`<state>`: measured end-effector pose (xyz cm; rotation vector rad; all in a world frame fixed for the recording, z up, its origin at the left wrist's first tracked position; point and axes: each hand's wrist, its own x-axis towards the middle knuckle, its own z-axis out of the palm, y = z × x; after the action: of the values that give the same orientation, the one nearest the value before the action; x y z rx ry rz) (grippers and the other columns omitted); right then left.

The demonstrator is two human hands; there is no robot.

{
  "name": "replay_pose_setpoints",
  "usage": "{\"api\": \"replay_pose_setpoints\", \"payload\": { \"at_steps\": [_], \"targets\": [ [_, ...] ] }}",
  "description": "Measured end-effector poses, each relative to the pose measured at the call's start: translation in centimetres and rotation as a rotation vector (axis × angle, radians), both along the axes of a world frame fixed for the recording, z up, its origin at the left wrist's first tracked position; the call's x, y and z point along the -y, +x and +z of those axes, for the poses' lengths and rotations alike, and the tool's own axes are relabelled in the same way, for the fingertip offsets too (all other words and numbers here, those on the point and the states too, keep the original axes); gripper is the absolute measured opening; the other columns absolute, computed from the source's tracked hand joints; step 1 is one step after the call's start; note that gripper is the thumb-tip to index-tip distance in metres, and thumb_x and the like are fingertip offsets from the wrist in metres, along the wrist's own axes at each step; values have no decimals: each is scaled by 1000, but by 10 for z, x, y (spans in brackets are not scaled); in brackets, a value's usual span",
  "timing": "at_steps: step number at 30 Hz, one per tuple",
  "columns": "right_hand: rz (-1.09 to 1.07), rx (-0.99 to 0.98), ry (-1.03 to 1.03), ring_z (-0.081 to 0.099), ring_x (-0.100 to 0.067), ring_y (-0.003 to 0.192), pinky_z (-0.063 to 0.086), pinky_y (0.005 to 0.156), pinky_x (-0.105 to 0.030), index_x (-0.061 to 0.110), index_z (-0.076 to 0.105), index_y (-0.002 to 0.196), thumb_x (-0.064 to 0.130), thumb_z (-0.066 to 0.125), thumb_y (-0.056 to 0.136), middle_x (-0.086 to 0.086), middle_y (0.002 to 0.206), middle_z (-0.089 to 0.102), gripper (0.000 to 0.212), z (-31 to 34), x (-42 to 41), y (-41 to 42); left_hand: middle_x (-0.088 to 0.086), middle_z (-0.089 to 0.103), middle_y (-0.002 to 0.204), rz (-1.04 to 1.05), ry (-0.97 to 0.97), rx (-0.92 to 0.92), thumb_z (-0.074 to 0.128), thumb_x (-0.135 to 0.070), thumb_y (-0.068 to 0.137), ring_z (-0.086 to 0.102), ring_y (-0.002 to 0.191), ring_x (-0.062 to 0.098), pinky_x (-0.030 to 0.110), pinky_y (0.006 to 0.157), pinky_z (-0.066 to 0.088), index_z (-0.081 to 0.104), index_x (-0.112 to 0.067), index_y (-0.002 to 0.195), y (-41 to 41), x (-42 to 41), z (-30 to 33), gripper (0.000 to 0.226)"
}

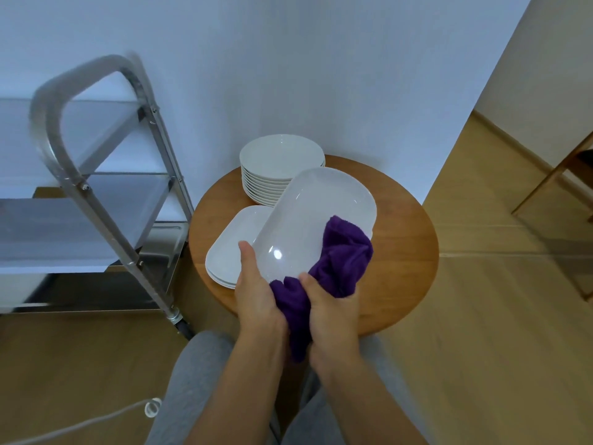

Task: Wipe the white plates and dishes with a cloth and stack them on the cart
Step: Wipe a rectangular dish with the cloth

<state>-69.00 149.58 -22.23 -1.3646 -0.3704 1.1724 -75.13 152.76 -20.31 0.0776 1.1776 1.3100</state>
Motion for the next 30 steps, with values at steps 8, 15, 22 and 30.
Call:
{"api": "replay_pose_setpoints", "payload": {
  "at_steps": [8, 15, 22, 30],
  "targets": [
    [37, -97, 59, 68, -18, 88, 57, 80, -40, 27, 59, 108, 8, 80, 68, 2, 98, 70, 49, 15, -12, 38, 3, 66, 103, -211, 161, -143, 51, -53, 86, 64, 96, 28, 45, 80, 55, 52, -36, 91, -26, -6, 0, 18],
    [368, 209, 26, 65, -19, 78, 51, 48, -21, 25, 58, 97, 7, 78, 69, 0, 88, 68, 39, 36, -29, 95, 8, 64, 108, -387, 150, -288, 61, -46, 82, 64, 97, 31, 49, 78, 55, 49, -29, 119, -59, -15, 7, 42],
    [-204, -268, 39, 68, -16, 78, 57, 58, -29, 26, 58, 97, 11, 75, 76, 1, 89, 69, 31, 15, -21, 54, -2, 64, 112, 71, 189, -86, 58, -53, 81, 63, 97, 16, 34, 77, 54, 51, -29, 123, -15, 2, 6, 48],
    [-52, -106, 8, 67, -19, 86, 59, 71, -36, 34, 55, 99, 17, 79, 71, 3, 96, 68, 40, -1, -2, 28, -6, 57, 89, 11, 12, -103, 44, -41, 96, 57, 79, 15, 31, 61, 52, 45, -26, 107, 11, 16, -13, 19]
  ]
}}
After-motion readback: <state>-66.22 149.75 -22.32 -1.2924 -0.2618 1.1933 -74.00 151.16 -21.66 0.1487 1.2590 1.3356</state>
